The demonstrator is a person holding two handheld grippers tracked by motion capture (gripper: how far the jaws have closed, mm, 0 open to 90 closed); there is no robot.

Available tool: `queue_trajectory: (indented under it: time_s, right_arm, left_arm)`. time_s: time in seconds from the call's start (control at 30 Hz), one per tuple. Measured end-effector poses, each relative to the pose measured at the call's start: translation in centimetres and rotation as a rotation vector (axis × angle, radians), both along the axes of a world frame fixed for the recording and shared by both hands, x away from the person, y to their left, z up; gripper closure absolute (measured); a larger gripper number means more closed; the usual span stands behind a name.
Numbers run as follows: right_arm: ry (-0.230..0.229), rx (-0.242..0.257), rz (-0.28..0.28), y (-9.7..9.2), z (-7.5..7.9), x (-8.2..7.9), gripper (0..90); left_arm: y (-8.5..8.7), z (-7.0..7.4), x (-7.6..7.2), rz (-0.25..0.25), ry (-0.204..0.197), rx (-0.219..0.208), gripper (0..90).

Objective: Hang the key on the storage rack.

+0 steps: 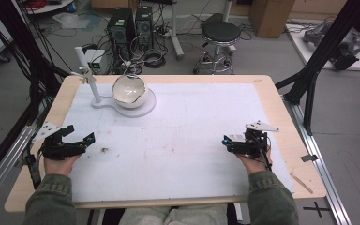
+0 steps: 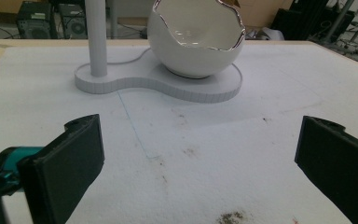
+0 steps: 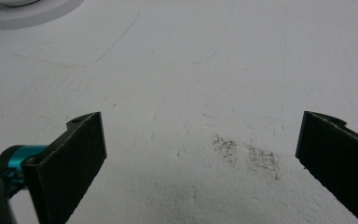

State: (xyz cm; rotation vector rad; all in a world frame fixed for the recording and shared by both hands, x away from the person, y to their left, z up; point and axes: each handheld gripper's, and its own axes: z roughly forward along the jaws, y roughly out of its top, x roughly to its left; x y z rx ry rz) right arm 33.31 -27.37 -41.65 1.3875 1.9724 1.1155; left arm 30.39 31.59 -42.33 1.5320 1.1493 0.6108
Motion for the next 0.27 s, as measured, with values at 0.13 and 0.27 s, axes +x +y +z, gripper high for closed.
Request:
queue_trajectory:
  time_s: [0.13,0.27]
  right_arm:
    - [-0.006,-0.004,0.001,0.01,-0.28,-0.22,0.6]
    - [-0.016,-0.03,0.008,-0.06,-0.31,-0.27,0.6]
  left_arm:
    - [-0.14,-0.02,0.05,-0.004,0.0,-0.001,1.7]
    - [-0.29,-0.02,0.13,-0.003,-0.001,-0.002,1.7]
